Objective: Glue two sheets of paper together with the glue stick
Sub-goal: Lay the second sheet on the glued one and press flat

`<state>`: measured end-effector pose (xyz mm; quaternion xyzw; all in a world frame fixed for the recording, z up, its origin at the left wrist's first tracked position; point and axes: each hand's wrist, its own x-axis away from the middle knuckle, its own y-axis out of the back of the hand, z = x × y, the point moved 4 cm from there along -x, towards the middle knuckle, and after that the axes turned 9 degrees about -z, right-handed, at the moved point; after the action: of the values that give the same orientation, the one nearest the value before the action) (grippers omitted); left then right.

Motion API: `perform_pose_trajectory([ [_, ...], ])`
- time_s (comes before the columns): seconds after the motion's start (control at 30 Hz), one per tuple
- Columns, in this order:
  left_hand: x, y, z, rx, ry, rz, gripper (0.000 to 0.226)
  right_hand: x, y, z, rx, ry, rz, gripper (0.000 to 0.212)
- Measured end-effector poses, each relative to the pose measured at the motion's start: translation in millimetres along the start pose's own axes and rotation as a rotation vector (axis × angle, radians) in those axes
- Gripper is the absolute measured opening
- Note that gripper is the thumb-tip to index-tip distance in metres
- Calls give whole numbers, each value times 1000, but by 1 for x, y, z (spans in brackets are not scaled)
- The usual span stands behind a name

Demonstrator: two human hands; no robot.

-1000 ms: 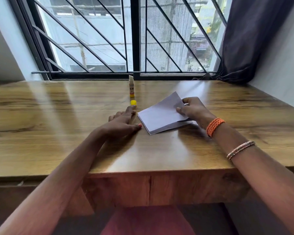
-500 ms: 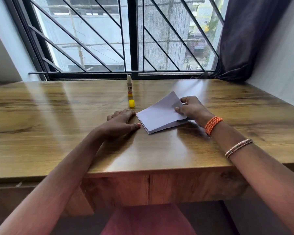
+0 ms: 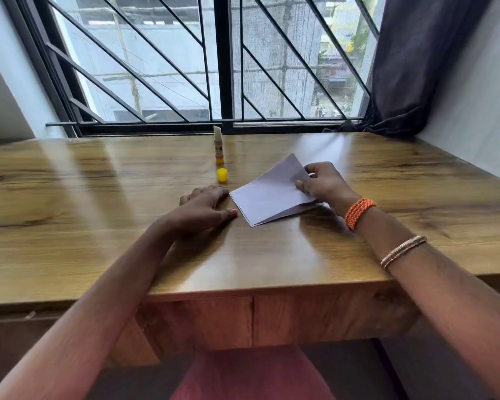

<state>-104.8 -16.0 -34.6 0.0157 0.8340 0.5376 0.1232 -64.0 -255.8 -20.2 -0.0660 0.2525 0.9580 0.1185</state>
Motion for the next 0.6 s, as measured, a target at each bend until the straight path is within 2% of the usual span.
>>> perform_pose_trajectory([
  [0.47,2,2,-1,36,20,4,59,4,2,4,11,18,-26,22],
  [0.6,5,1,-5,52,-4,-9,52,6,3,6,36,51,-38,25],
])
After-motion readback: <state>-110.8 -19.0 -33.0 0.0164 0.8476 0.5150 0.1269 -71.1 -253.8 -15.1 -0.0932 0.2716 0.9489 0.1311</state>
